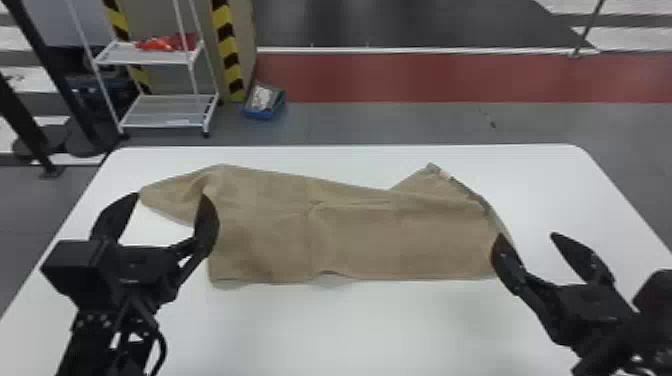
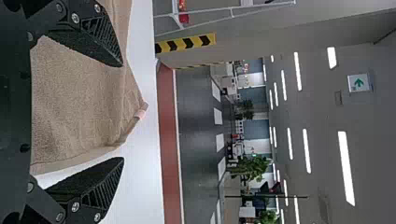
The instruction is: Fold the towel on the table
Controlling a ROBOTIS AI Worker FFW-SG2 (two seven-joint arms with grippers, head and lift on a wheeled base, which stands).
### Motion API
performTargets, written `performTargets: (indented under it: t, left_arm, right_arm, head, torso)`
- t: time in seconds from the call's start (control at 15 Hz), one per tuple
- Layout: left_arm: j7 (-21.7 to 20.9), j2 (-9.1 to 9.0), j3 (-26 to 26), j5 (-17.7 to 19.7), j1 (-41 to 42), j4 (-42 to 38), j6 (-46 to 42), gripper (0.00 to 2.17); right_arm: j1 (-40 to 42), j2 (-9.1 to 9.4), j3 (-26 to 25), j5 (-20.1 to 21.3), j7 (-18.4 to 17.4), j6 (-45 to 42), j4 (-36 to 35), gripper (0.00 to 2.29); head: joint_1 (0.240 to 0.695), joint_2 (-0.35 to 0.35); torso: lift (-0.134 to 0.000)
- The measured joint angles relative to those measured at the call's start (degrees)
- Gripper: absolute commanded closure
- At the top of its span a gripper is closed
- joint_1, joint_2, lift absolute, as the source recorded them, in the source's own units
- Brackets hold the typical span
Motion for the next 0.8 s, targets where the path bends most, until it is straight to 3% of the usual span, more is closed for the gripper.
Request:
performTargets:
  t: [0.33,0.53,0.73,0.8]
  left_arm:
    - [0.0,0.05,0.04,0.0,0.04,0.18,0.0,0.08]
    - [0.0,0.05,0.03,0.05,-0.09,0.24,-0.04,0.08]
    - [0.01,0.14,-0.72,0.09,-0.29,-0.31,-0.03,0.08]
    - [0.07,0.2,-0.89,0.09,-0.3,-0.72,-0.02,0.08]
  right_arm:
    - [-0.11,0.12,0.48,0.0,0.85,0.71,0.06,0.21]
    - [-0.62,0.05,3.27,0.48,2.49,1.85,0.14,0.21]
    - [-4.8,-1.5,13.56,4.47,2.56,1.62,4.04,0.21]
    - [-7.05,-2.1,17.91,6.27,2.47,1.55,6.04,0.21]
  head:
    - [0.695,0.015]
    - [0.695,0.052]
    - [0.695,0.121]
    - [0.695,0.187]
  torso:
    - [-0.128]
    - [-0.128]
    - [-0.128]
    - [-0.128]
